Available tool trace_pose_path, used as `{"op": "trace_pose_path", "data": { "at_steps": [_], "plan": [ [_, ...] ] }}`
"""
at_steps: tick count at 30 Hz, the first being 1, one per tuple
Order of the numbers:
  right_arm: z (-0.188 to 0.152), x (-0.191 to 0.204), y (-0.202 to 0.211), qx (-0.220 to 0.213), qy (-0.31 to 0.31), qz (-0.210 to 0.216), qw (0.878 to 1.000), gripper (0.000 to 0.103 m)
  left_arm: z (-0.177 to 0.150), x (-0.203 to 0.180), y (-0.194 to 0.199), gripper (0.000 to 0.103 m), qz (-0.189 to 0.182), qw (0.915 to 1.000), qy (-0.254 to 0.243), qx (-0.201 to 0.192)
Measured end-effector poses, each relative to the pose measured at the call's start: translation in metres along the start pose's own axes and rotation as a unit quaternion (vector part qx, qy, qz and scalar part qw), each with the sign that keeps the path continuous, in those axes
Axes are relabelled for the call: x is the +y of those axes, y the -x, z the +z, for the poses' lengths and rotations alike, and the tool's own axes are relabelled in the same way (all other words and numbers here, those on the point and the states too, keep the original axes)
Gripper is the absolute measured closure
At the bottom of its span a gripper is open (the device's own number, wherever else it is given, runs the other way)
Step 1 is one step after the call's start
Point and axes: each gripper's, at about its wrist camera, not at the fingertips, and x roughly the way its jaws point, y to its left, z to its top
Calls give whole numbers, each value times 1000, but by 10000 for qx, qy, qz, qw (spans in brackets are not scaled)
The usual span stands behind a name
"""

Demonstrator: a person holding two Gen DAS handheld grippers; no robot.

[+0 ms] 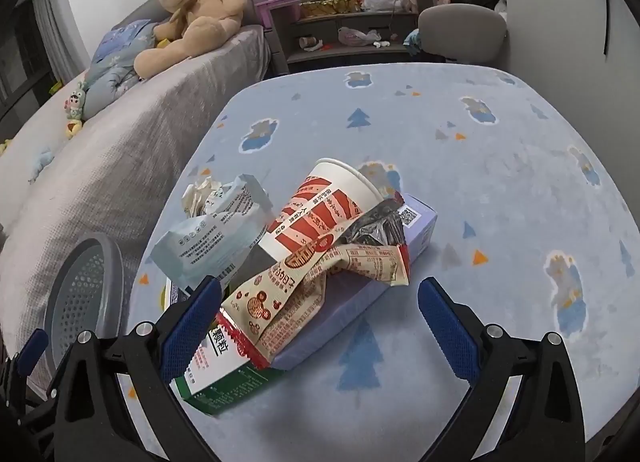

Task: Collect trash
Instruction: 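Grasp the red-white snack wrapper with the right tool and lift it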

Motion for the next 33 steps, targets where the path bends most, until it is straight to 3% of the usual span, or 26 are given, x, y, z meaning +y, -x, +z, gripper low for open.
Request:
{"op": "trace_pose_path", "data": {
  "at_steps": [7,8,10,14,17,19,20,30,33],
  "plan": [
    [4,1,-10,17,-35,-108,9999,9,3,0,2,17,-57,10000,45,32],
    [3,1,-10,19,-27,-113,9999,11,3,-1,0,17,-77,9999,58,78],
    [3,0,-12,77,-11,-69,9999,26,4,-2,0,17,-124,9999,68,94],
    [1,-1,-9,40,17,35,10000,32,3,5,2,17,-111,9999,60,48],
    [0,-2,-6,43,98,137,9998,46,3,5,2,17,-144,9999,71,60],
    [-2,-2,-6,125,153,232,9995,72,2,3,1,17,-119,9999,10,6],
    [-3,-3,-7,171,171,269,9993,77,1,2,0,17,-155,9999,13,15],
    [-14,-15,13,180,204,698,9972,77,-5,-12,-7,17,-483,9986,-132,173],
    [-17,-19,19,223,200,800,9963,77,-9,-19,-13,17,-649,9966,-237,452]
  ]
}}
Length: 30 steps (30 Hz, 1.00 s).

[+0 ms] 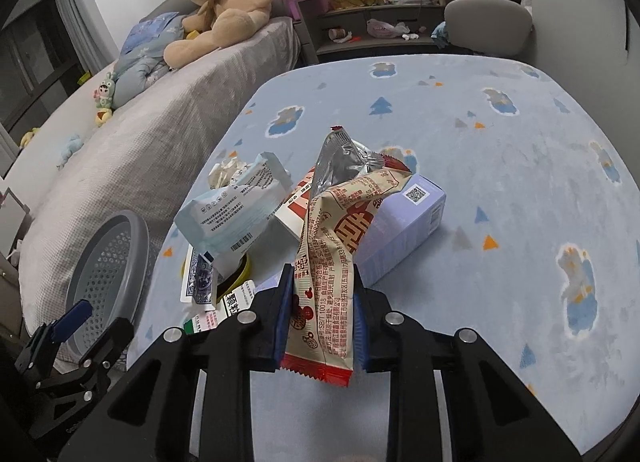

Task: Collect trash
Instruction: 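Grasp the red-white snack wrapper with the right tool and lift it, then grasp the green-white medicine box with the left tool while right holds wrapper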

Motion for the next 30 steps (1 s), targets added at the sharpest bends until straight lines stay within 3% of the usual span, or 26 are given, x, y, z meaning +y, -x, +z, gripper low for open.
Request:
{"op": "trace_pose_path", "data": {
  "at_steps": [2,11,16,22,30],
  "plan": [
    [-3,-2,4,18,10,53,10000,77,-3,-6,-2,17,-178,9998,-21,61],
    [-16,-18,19,78,-21,185,9998,77,-14,-35,-24,17,-364,9970,-570,389],
    [-19,-28,23,83,-103,250,9996,77,-12,-44,-36,17,-620,9951,-610,464],
    [-18,-35,25,75,-152,318,9994,77,-13,-59,-54,17,-621,9930,-825,570],
    [-18,-41,28,63,-196,337,9992,77,-12,-66,-69,17,-696,9922,-765,693]
  ]
}}
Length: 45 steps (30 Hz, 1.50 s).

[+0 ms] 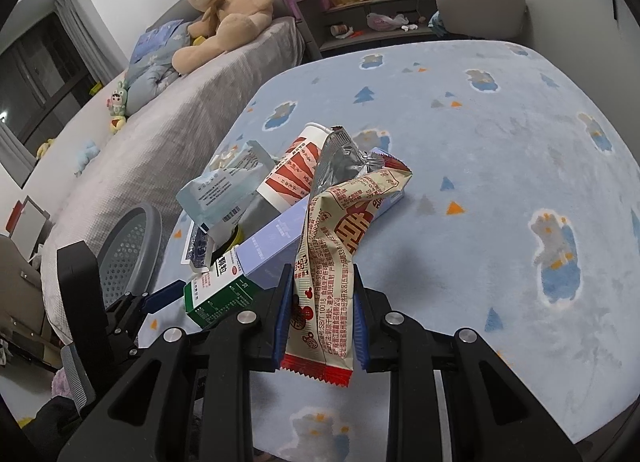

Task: Collect trash
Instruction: 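Grasp the green-white medicine box with the left tool while right holds wrapper, then carry both items over the grey basket and open both tools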

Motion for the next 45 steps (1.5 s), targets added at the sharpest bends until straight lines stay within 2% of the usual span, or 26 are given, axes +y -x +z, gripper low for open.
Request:
{"op": "trace_pose_path", "data": {
  "at_steps": [5,7,10,13,22,28,36,45],
  "plan": [
    [0,-1,0,10,-2,-4,10000,77,1,1,0,18,-160,9999,63,-16],
    [0,-4,1,18,-4,-6,10000,77,0,-2,2,32,-244,9997,24,-14],
    [-1,-3,1,23,1,-9,10000,77,-3,-5,5,45,-292,9996,-53,-25],
    [-1,-2,2,19,7,-15,10000,77,-5,-9,10,52,-389,9992,-81,-39],
    [-3,5,10,-44,89,-56,9999,77,-15,-19,36,55,-560,9979,-196,-261],
    [-2,17,14,-93,222,-49,9997,77,-19,-6,63,55,-513,9972,-47,-536],
    [7,57,7,-76,586,217,9980,77,-11,46,105,55,-60,9940,572,-932],
    [33,126,-16,-110,1119,852,9900,77,6,130,142,55,801,9785,1384,-1299]
  ]
}}
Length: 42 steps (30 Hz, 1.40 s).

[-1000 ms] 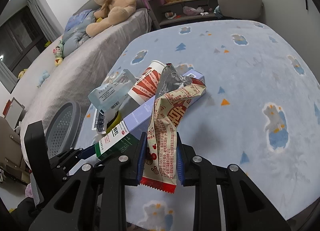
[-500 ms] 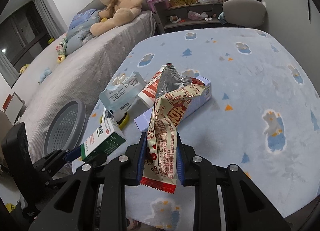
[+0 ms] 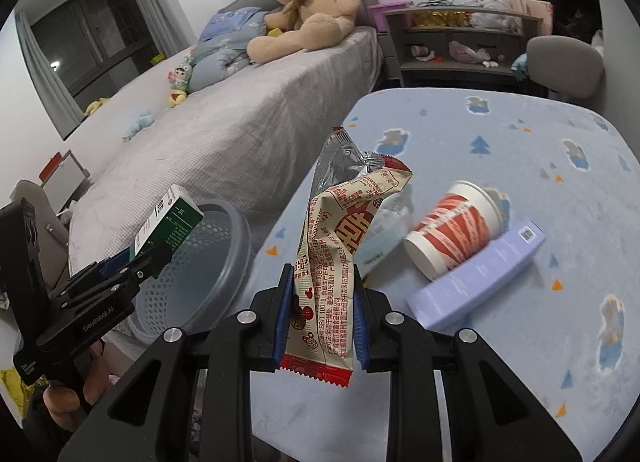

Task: Collect trash
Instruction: 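Carry both items over the grey basket and open both tools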

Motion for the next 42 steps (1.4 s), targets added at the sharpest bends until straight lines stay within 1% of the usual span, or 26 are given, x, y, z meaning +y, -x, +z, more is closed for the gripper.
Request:
{"op": "trace_pose_path", "data": {
  "at_steps": [4,8,12,16,20,27,31,37,39,40,41,42],
  "plan": [
    [14,26,-21,25,210,264,9994,77,15,29,0,55,448,9988,161,-135],
    [24,48,-48,147,326,509,9981,77,24,58,-4,55,741,9962,432,-130],
    [28,71,-73,318,494,683,9959,77,17,80,-9,55,940,9939,580,-71],
    [29,88,-96,531,644,816,9932,76,6,87,-21,55,1105,9920,588,172],
    [24,101,-113,728,783,912,9901,76,-6,94,-26,55,1310,9889,632,293],
    [14,120,-135,1019,989,1069,9841,76,-14,109,-33,54,1417,9856,801,468],
    [10,127,-146,1181,1096,1112,9807,75,-15,115,-33,54,1452,9842,880,497],
    [10,129,-151,1246,1184,1145,9785,75,-17,115,-29,54,1459,9840,908,466],
    [11,130,-152,1240,1192,1160,9782,72,-17,115,-26,51,1476,9838,930,421],
    [11,131,-152,1231,1193,1169,9782,68,-17,116,-25,50,1492,9835,946,403],
    [12,131,-151,1223,1189,1189,9781,62,-17,116,-24,49,1497,9832,963,401],
    [12,131,-150,1201,1184,1210,9782,49,-18,116,-23,45,1507,9829,981,400]
  ]
}}
